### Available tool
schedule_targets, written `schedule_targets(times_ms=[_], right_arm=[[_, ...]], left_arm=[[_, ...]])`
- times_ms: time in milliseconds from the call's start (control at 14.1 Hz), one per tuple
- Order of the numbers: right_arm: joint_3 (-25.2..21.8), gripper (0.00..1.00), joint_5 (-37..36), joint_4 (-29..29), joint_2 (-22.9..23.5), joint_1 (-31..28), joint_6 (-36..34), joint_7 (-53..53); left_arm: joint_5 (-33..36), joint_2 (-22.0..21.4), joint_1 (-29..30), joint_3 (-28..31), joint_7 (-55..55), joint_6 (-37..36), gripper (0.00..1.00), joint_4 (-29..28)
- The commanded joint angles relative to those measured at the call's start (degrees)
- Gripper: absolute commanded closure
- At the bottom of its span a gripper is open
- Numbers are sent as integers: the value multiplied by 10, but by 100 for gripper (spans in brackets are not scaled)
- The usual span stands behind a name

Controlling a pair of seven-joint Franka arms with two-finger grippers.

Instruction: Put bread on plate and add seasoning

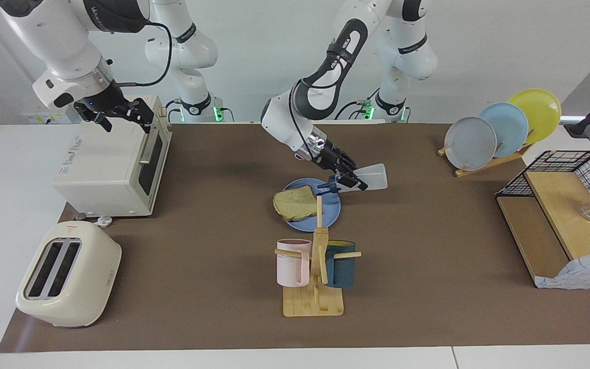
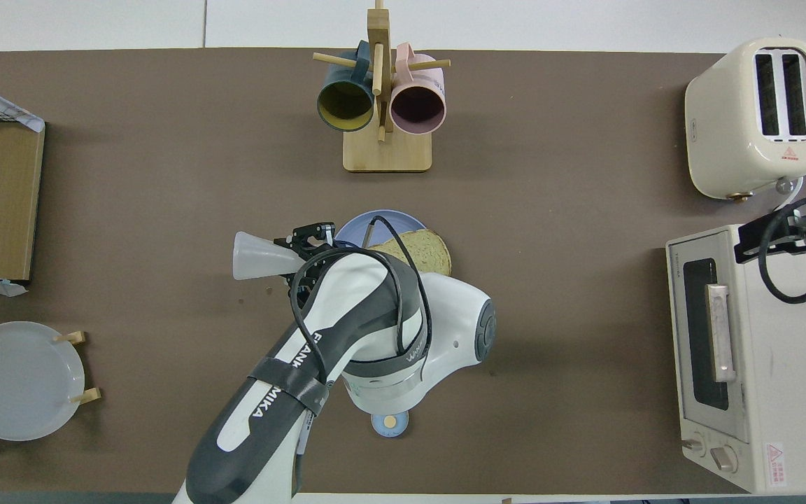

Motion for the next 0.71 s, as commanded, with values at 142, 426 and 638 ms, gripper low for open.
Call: schedule_targets(times_ms=[142, 426, 638], right_arm=[[5, 0, -3, -12, -12, -11, -1, -18], [5, 0, -3, -14, -12, -7, -1, -20], [5, 0, -3, -14, -12, -7, -2, -20]], left_arm=[[69, 9, -15, 5, -2, -40, 100, -1], [118, 9, -6, 6, -2, -41, 100, 2], [160, 9, 23, 6, -2, -33, 100, 6]])
